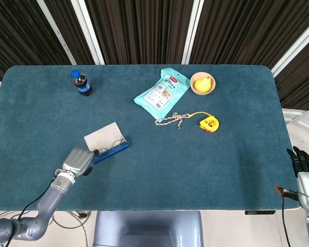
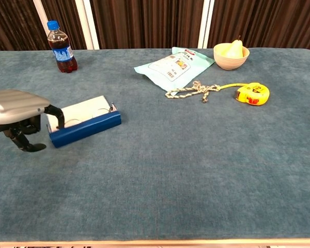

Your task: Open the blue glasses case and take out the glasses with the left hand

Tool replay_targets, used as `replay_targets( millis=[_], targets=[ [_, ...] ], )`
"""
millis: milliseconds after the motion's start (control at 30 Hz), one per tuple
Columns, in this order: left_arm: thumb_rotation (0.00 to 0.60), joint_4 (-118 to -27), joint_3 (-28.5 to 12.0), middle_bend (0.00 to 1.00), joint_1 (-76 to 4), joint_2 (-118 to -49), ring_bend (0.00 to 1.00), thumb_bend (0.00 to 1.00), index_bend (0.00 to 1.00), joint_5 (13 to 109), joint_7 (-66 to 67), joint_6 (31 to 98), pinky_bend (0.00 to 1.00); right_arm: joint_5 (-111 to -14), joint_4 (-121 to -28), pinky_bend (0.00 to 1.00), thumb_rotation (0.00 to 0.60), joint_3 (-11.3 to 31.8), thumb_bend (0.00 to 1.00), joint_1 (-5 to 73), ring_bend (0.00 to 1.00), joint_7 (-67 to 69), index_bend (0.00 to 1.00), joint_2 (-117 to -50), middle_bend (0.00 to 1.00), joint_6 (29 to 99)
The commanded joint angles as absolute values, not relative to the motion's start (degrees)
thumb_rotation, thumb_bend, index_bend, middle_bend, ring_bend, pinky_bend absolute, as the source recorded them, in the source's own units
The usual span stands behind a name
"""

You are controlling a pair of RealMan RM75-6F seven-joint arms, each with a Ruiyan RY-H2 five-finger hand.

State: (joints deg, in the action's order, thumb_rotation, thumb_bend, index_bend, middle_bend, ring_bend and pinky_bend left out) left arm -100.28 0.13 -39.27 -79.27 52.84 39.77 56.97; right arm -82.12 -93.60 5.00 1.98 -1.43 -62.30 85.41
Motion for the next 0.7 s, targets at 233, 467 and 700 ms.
replay_targets(
  millis=[233, 467, 700],
  targets=[
    [0.600, -107.8, 0.7, 0.97, -41.3, -78.9, 0.88, 0.30, 0.31, 56.3, 39.3, 54.3, 0.96, -82.0, -93.6, 0.21, 0.600, 5.1, 0.17, 1.9, 0.00, -1.3, 0.00, -62.3, 0.00, 85.5],
    [0.600, -108.8, -2.0, 0.97, -42.4, -79.6, 0.87, 0.30, 0.24, 58.1, 36.3, 54.3, 0.96, -81.9, -93.7, 0.21, 0.600, 5.2, 0.17, 2.0, 0.00, -1.1, 0.00, -62.2, 0.00, 85.4],
    [0.600, -104.3, -5.4, 0.96, -47.9, -81.4, 0.87, 0.26, 0.15, 51.5, 40.2, 51.0, 0.96, -81.5, -93.6, 0.21, 0.600, 5.3, 0.17, 2.1, 0.00, -1.1, 0.00, -62.3, 0.00, 85.0]
  ],
)
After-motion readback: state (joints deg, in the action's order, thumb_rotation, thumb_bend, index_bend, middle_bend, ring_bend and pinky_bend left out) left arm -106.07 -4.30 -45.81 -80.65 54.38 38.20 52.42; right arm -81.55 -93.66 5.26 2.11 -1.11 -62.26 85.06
